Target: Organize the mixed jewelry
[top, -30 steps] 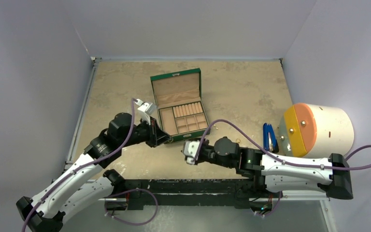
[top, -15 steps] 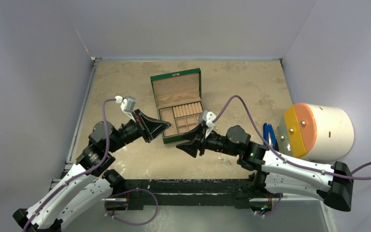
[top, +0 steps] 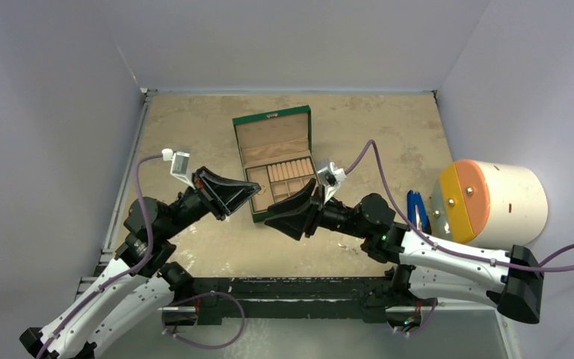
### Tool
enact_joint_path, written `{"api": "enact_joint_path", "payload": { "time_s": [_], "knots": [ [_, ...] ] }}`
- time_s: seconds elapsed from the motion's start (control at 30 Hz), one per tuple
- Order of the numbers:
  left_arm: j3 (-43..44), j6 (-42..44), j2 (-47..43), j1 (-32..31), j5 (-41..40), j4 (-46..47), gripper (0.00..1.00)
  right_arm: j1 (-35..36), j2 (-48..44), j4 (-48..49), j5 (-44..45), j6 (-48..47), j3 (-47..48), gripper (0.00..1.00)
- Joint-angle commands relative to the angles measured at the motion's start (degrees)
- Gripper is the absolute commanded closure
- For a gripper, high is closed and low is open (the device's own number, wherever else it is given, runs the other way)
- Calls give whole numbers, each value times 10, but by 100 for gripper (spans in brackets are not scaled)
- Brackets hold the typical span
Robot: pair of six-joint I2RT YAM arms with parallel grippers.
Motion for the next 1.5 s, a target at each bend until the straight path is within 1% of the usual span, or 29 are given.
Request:
{"api": "enact_joint_path", "payload": {
  "time_s": [0.0,0.2,0.4,0.63,0.83,1.07,1.2,1.23,1.27,1.3,1.33,1.47],
  "knots": [
    [2,-32,-8,-2,14,68,100,-3,-2,105,11,49,32,53],
    [-5,-46,-23,-3,21,80,100,-3,13,139,24,60,52,53],
    [-20,-64,-30,-2,28,102,100,-3,34,148,26,61,80,53],
    [-22,-66,-42,-3,30,99,100,-3,52,174,23,65,88,56],
    [-21,-59,-47,-2,30,86,100,-3,60,186,18,75,85,61],
    [-22,-54,-49,-2,30,79,100,-4,57,195,21,76,78,72],
    [-24,-54,-49,-2,29,82,100,-3,61,199,19,78,78,80],
    [-24,-54,-48,-2,29,83,100,-3,62,200,19,78,77,83],
    [-25,-53,-48,-2,29,83,100,-3,62,201,20,78,76,88],
    [-24,-53,-47,-2,30,83,100,-3,61,201,22,78,76,95],
    [-24,-53,-46,-2,32,84,100,-3,61,201,24,76,75,100],
    [-26,-51,-45,-3,34,85,100,-3,60,185,41,70,75,100]
  ]
}}
